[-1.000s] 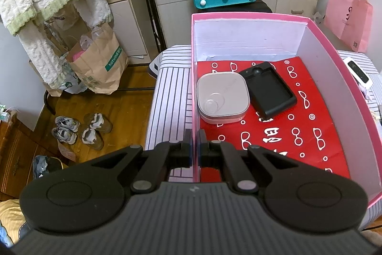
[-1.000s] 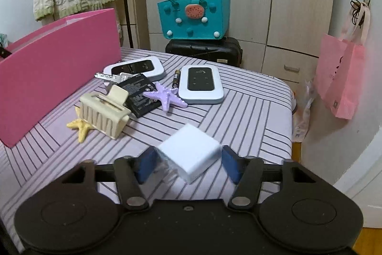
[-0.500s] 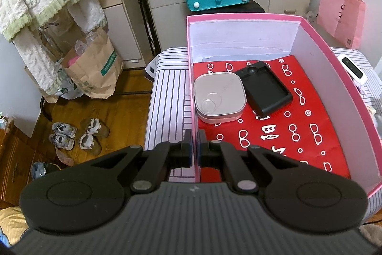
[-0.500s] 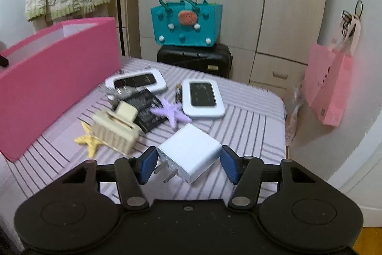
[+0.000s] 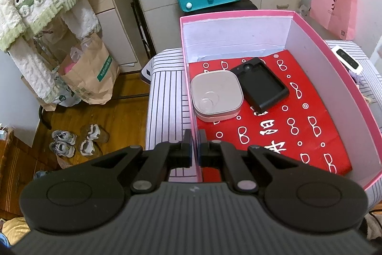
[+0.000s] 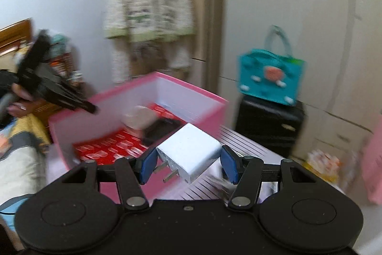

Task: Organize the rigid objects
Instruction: 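Grasp the white charger cube with the right gripper, then place the white charger cube beside the phone case in the box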

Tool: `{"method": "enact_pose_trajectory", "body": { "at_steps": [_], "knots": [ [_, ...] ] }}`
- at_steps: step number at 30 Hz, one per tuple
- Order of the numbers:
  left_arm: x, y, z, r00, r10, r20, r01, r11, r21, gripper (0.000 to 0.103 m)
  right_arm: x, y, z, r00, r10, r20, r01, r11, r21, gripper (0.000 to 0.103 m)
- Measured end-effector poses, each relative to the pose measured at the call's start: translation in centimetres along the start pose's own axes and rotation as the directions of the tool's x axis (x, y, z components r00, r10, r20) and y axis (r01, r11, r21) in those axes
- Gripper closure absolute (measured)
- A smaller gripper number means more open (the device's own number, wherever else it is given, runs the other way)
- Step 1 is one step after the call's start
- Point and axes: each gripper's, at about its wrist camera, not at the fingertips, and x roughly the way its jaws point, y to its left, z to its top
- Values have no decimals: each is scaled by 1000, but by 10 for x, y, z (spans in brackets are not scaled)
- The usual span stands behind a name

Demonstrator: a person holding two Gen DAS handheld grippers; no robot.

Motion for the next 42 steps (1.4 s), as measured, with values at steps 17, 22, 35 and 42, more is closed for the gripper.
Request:
{"method": "enact_pose_trajectory", "body": {
  "at_steps": [17, 22, 35, 42],
  "knots": [
    [0, 3, -1, 1000, -26, 12, 25, 999, 19, 99, 144, 36, 52, 945, -91, -314, -60, 896, -439, 40],
    [0, 7, -2, 999, -43, 17, 43, 999, 5, 99, 171, 34, 54, 907, -150, -394, -54, 886, -461, 40],
    [1, 10, 1, 998, -56, 1, 56, 998, -26, 99, 175, 21, 57, 911, -146, -386, -37, 903, -429, 34],
    [2, 10, 1, 999, -51, -7, 51, 998, -40, 99, 85, -1, 57, 977, -74, -200, 30, 976, -215, 29]
  ]
}}
